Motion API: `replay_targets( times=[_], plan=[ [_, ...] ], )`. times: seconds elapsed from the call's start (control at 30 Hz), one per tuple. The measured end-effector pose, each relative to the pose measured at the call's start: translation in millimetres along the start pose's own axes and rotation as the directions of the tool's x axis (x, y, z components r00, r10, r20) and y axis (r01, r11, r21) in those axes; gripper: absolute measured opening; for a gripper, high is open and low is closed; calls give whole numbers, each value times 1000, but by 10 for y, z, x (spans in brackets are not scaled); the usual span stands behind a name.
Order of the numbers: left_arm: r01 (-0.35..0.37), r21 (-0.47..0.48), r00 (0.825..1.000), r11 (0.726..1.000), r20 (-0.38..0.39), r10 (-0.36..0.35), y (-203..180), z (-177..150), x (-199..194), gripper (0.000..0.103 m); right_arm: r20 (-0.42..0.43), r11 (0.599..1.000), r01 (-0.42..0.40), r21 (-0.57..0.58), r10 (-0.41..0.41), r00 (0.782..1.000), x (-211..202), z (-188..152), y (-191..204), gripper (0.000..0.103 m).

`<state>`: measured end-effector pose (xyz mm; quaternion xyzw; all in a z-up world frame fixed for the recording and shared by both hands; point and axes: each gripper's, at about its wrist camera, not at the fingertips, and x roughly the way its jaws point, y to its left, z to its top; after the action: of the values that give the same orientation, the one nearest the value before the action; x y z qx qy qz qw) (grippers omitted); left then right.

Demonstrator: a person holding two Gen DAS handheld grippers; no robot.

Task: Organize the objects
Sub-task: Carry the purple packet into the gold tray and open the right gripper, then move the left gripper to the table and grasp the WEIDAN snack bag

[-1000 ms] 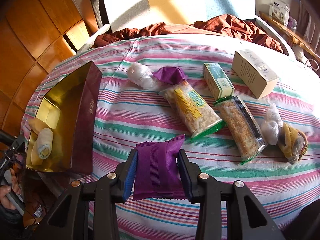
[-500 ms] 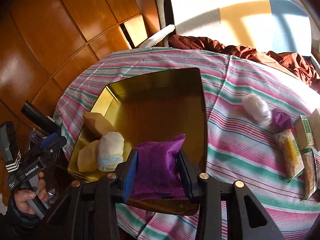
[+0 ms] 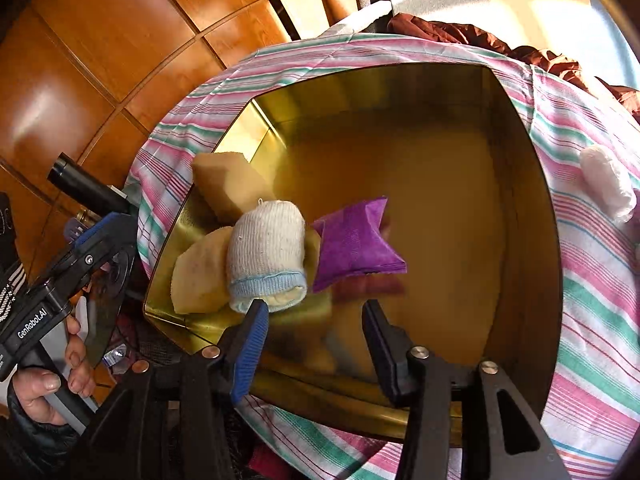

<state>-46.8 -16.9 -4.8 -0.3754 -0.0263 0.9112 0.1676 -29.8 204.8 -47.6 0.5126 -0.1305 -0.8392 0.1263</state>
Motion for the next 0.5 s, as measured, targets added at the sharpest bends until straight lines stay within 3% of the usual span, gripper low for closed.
replay_targets(
  times=[0.3, 0.5],
  plan=[
    [-3, 49, 1000, 999, -3, 3, -184, -23, -8, 82, 113, 981, 173, -87, -163, 980, -416, -34, -15, 64],
    [2, 106, 1000, 994, 7, -3, -374, -32, -45, 83, 167, 971, 232, -57, -219, 961, -690, -11, -212, 73]
  ],
)
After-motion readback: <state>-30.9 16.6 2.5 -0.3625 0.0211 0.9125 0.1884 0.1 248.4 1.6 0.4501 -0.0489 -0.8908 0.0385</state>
